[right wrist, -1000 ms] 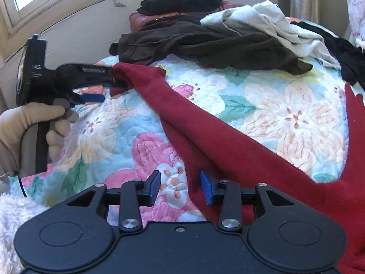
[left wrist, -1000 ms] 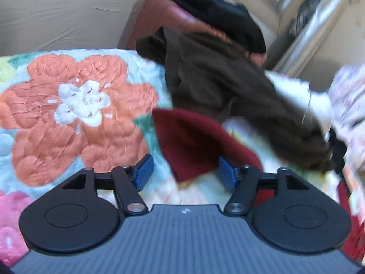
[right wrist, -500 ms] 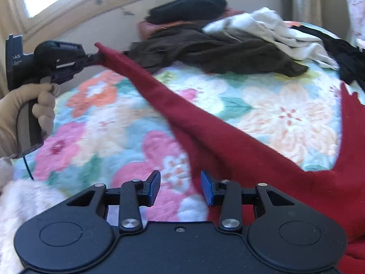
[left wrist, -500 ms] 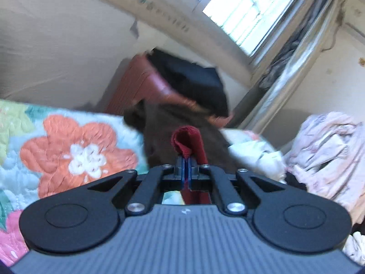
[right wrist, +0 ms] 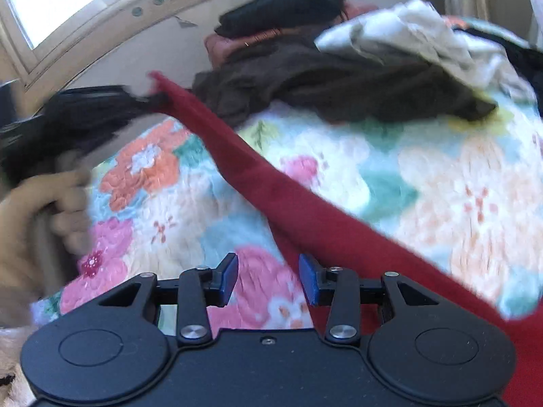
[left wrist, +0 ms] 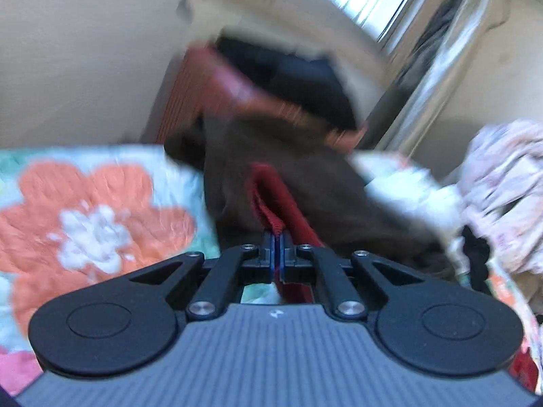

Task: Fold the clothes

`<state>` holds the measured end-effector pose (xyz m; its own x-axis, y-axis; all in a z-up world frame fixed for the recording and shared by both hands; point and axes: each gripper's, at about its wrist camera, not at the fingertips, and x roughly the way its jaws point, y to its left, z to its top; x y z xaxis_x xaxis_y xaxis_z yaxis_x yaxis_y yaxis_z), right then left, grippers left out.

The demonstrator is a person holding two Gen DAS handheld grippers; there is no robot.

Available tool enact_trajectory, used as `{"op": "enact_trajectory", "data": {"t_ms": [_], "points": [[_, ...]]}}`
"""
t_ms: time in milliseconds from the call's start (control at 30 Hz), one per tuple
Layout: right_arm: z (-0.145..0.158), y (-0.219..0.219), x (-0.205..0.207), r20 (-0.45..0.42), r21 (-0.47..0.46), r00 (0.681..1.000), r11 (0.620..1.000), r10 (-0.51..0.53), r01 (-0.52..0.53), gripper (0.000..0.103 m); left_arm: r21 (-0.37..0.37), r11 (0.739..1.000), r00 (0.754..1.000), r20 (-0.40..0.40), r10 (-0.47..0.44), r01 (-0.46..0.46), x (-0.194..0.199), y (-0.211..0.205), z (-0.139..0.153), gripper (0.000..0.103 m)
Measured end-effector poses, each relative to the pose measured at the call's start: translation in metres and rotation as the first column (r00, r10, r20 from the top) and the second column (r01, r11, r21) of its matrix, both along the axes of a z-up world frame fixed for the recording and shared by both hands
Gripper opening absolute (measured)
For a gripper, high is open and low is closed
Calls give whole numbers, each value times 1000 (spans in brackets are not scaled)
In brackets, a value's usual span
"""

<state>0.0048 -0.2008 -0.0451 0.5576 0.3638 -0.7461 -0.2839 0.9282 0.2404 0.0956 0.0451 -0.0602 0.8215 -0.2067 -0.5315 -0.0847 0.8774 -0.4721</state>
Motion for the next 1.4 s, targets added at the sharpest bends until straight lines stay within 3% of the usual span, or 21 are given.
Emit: {"op": "enact_trajectory", "data": {"t_ms": [133,267,300,333,467,567,667,733,833,933,967,1067,1133,1167,1233,1333,1400], "points": [[-2,5,12,-1,-91,1000,996,11,-11,44,45,999,999,-53,-5,8,33,-20,0,2],[-9,-1,27,-16,-123,1000,992,6,-8,44,121,992,998,-48,-27,33,42,-41,5,2],[-11,-3,30,-15,-134,1000,991,7,-9,38,121,992,999,-44,-25,30,42,-41,5,2],[-12,-6,34,-10,-143,1000,990,2,-4,8,115,993,999,-40,-16,21,42,-38,6,2],[-7,-27,42,60,-140,992,983,-109,116,5,54,998,999,-27,28,-27,39,-19,3,2],[-9,-29,43,86,-226,985,959,-153,169,6,0,1000,998,-63,20,-20,38,-8,-4,3],[-1,-25,30,105,-232,983,958,-148,169,9,-59,998,999,-53,3,-6,30,3,-12,4],[3,-18,14,125,-248,983,955,-133,160,23,-150,989,999,-44,-12,5,27,9,-23,4],[7,-13,-10,128,-210,986,968,-109,134,45,-200,979,996,-70,-52,37,31,4,-39,5],[6,-15,-32,93,-149,991,983,-94,107,45,-207,973,989,-81,-123,104,37,-8,-44,17],[6,-16,-39,81,-137,993,985,-90,101,45,-181,973,982,-94,-161,142,40,-17,-45,30],[3,-24,-57,39,-132,995,987,-90,95,45,-54,976,969,-123,-215,210,46,-45,-46,34],[2,-32,-69,37,-153,995,983,-91,96,45,1,976,971,-109,-215,216,49,-57,-46,26],[3,-37,-76,40,-168,994,980,-103,108,46,-5,976,971,-104,-216,216,51,-58,-46,0],[6,-48,-88,51,-172,990,976,-128,135,46,6,976,972,-98,-216,217,52,-63,-46,0],[14,-67,-104,58,-154,985,974,-162,169,46,107,963,969,-59,-241,246,40,-72,-30,0],[21,-80,-115,70,-146,980,969,-188,197,46,74,963,966,14,-259,258,26,-72,-11,0]]}}
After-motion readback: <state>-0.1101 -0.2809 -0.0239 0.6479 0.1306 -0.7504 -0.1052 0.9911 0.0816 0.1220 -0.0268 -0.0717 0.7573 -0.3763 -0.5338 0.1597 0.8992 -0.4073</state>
